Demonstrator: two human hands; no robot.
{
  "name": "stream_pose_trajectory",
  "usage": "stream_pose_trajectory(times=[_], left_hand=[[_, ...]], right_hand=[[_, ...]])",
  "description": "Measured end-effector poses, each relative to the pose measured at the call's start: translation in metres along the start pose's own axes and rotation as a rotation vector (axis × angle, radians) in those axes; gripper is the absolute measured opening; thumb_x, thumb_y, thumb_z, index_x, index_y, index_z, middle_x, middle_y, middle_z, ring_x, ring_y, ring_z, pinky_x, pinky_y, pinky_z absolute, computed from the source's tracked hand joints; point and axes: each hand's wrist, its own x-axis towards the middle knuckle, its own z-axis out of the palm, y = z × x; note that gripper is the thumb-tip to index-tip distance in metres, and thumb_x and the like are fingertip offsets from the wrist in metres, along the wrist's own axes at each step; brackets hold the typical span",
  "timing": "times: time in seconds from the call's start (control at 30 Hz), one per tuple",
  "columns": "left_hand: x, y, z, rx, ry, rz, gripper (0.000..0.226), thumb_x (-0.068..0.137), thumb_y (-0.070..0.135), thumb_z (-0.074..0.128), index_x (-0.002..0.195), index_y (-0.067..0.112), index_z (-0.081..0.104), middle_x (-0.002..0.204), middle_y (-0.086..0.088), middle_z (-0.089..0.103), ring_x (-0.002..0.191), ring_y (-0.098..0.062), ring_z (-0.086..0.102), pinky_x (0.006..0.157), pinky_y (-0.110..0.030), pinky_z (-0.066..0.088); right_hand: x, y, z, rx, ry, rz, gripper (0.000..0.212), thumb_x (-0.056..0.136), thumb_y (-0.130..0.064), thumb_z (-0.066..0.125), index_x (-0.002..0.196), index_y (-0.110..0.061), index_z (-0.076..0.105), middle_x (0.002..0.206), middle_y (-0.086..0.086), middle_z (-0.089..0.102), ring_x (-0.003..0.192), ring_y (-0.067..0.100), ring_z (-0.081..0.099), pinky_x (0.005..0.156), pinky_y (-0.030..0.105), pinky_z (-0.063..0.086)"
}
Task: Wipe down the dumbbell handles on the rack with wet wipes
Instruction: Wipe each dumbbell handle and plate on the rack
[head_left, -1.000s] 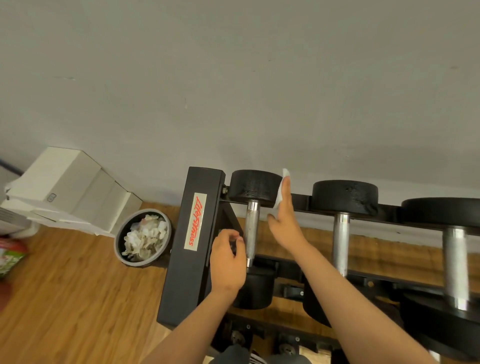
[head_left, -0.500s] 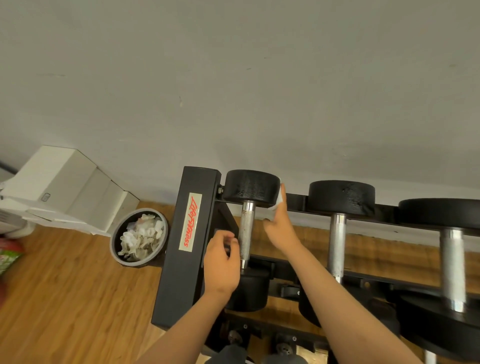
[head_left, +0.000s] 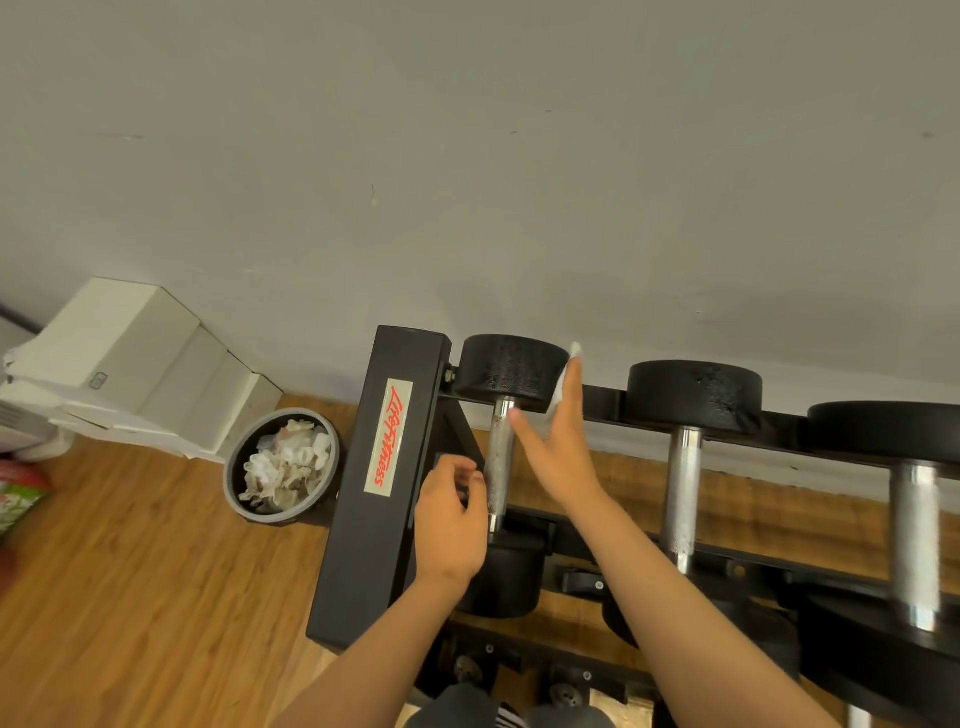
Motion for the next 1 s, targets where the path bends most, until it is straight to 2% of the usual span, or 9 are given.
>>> stream_pose_trajectory(times=[0.2, 0.3, 0.4, 0.53, 0.7, 0.83, 1.0], left_hand=[[-0.001, 0.003, -0.002, -0.030, 0.005, 0.023, 0.008, 0.097, 0.019, 0.055, 0.099, 0.026, 0.056, 0.092, 0.008, 0.061, 0.083, 0.001, 0.059, 0.072, -0.007, 0.044], [-0.001, 0.003, -0.001, -0.028, 0.004, 0.029, 0.007, 0.097, 0.019, 0.054, 0.098, 0.026, 0.056, 0.091, 0.008, 0.061, 0.083, -0.001, 0.060, 0.071, -0.008, 0.044], [0.000, 0.003, -0.002, -0.035, 0.009, 0.034, 0.008, 0.097, 0.018, 0.055, 0.097, 0.026, 0.056, 0.089, 0.008, 0.061, 0.082, -0.001, 0.059, 0.070, -0.007, 0.043], [0.000, 0.002, -0.003, -0.033, 0.004, 0.045, 0.007, 0.096, 0.019, 0.055, 0.095, 0.026, 0.056, 0.088, 0.009, 0.061, 0.085, 0.005, 0.057, 0.072, -0.006, 0.042], [-0.001, 0.004, -0.003, -0.054, 0.002, 0.020, 0.007, 0.097, 0.020, 0.054, 0.096, 0.026, 0.056, 0.090, 0.009, 0.060, 0.084, 0.002, 0.057, 0.070, -0.006, 0.042], [0.000, -0.001, -0.002, -0.043, 0.003, 0.029, 0.003, 0.097, 0.023, 0.054, 0.096, 0.025, 0.056, 0.090, 0.009, 0.061, 0.083, -0.003, 0.059, 0.071, -0.014, 0.045], [0.000, 0.000, -0.002, -0.044, 0.005, 0.028, 0.002, 0.097, 0.022, 0.054, 0.097, 0.023, 0.056, 0.092, 0.008, 0.061, 0.084, -0.005, 0.059, 0.072, -0.017, 0.045]], right_hand=[[-0.022, 0.006, 0.011, -0.251, 0.018, -0.123, 0.115, 0.086, -0.044, 0.069, 0.149, -0.032, -0.026, 0.158, -0.014, -0.028, 0.149, 0.010, -0.014, 0.120, 0.035, 0.005], [0.000, -0.005, 0.009, -0.345, 0.030, -0.137, 0.113, 0.087, -0.050, 0.064, 0.149, -0.025, -0.027, 0.154, -0.012, -0.035, 0.147, 0.010, -0.022, 0.122, 0.038, 0.001], [0.005, -0.017, 0.009, -0.444, 0.049, -0.163, 0.110, 0.088, -0.057, 0.057, 0.151, -0.016, -0.023, 0.156, -0.006, -0.033, 0.147, 0.014, -0.023, 0.123, 0.040, 0.001], [-0.017, -0.005, 0.011, -0.687, -0.009, -0.274, 0.100, 0.091, -0.061, 0.041, 0.152, -0.011, -0.020, 0.158, 0.004, -0.031, 0.147, 0.019, -0.026, 0.119, 0.037, -0.009], [0.023, -0.036, 0.005, -0.845, -0.066, -0.374, 0.084, 0.092, -0.066, 0.015, 0.151, -0.015, -0.016, 0.158, 0.002, -0.024, 0.145, 0.016, -0.029, 0.116, 0.032, -0.017], [-0.003, -0.020, 0.009, -1.020, -0.103, -0.443, 0.082, 0.096, -0.061, 0.018, 0.155, -0.008, -0.002, 0.163, 0.009, -0.012, 0.149, 0.021, -0.017, 0.121, 0.038, -0.010], [0.022, -0.044, 0.015, -1.068, -0.151, -0.440, 0.083, 0.089, -0.063, 0.001, 0.154, -0.012, -0.002, 0.163, 0.006, -0.010, 0.147, 0.018, -0.022, 0.116, 0.032, -0.021]])
